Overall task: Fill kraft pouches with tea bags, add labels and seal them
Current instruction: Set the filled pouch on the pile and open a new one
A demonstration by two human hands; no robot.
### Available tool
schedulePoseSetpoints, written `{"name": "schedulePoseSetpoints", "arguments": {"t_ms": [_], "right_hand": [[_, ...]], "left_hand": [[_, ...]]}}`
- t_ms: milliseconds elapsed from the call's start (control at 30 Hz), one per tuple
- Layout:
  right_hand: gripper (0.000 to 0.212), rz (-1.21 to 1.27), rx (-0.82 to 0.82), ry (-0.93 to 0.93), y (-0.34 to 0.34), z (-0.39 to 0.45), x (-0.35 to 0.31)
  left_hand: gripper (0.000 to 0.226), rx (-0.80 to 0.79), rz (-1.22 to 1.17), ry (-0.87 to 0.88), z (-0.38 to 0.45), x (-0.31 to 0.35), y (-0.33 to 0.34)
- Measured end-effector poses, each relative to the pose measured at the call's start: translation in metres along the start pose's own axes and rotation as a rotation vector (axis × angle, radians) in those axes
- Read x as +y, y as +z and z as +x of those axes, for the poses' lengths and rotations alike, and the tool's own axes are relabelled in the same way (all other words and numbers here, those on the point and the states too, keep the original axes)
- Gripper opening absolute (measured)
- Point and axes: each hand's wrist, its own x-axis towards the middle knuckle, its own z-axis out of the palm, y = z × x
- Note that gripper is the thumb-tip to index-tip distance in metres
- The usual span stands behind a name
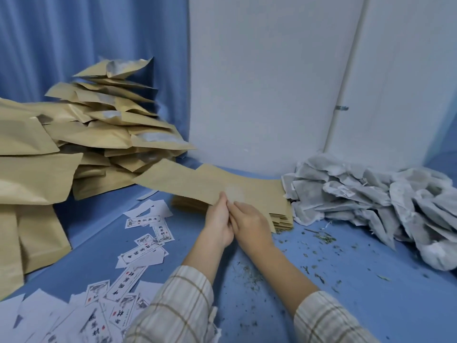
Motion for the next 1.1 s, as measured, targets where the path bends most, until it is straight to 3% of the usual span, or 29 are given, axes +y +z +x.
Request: {"name": "schedulePoseSetpoints", "arguments": {"t_ms": [100,200,333,400,467,500,567,633,700,767,833,900,1000,1033,1100], "right_hand": [[0.033,0.278,-0.178,0.021,-0.024,0.013,-0.017],[0.053,0.527,-0.418,0.203,-0.047,0.022,-0.031],[0.027,1.049,-0.223,0.714,-0.087,0.038,-0.051],[0.035,1.362,-0.134,0.886,-0.11,0.046,-0.049],[0.064,1.559,-0.152,0.939,-0.132,0.051,-0.043],[0.069,1.605,-0.169,0.927,-0.143,0.053,-0.041],[0.048,1.547,-0.123,0.929,-0.155,0.055,-0.038],[0.023,1.311,-0.033,1.031,-0.16,0.054,-0.039],[0.021,1.131,0.014,1.095,-0.158,0.049,-0.036],[0.017,1.142,0.006,1.143,-0.156,0.043,-0.032],[0.012,1.23,-0.026,1.202,-0.152,0.035,-0.028],[0.011,1.264,-0.065,1.242,-0.146,0.026,-0.026],[0.011,1.33,-0.021,1.315,-0.135,0.014,-0.025],[0.01,1.362,-0.009,1.333,-0.131,0.01,-0.027],[0.008,1.391,-0.003,1.351,-0.125,0.003,-0.03]], "left_hand": [[0.037,0.063,0.138,0.233,-0.016,0.016,0.005],[0.036,0.179,0.662,0.61,-0.035,0.032,-0.003],[0.034,0.226,1.313,0.942,-0.058,0.056,-0.029],[0.069,0.26,1.625,1.016,-0.068,0.064,-0.046],[0.088,0.368,1.833,1.002,-0.079,0.07,-0.06],[0.089,0.411,1.913,0.996,-0.082,0.07,-0.065],[0.088,0.451,2.028,1.034,-0.088,0.069,-0.073],[0.088,0.456,2.068,1.064,-0.09,0.069,-0.08],[0.088,0.447,2.068,1.089,-0.09,0.069,-0.087],[0.09,0.44,2.111,1.032,-0.091,0.068,-0.092],[0.092,0.362,2.172,0.824,-0.094,0.067,-0.095],[0.096,0.174,2.131,0.555,-0.098,0.065,-0.094],[0.116,-0.222,1.755,0.354,-0.113,0.06,-0.079],[0.113,-0.295,1.556,0.362,-0.12,0.057,-0.07],[0.097,-0.28,1.145,0.42,-0.128,0.048,-0.047]]}}
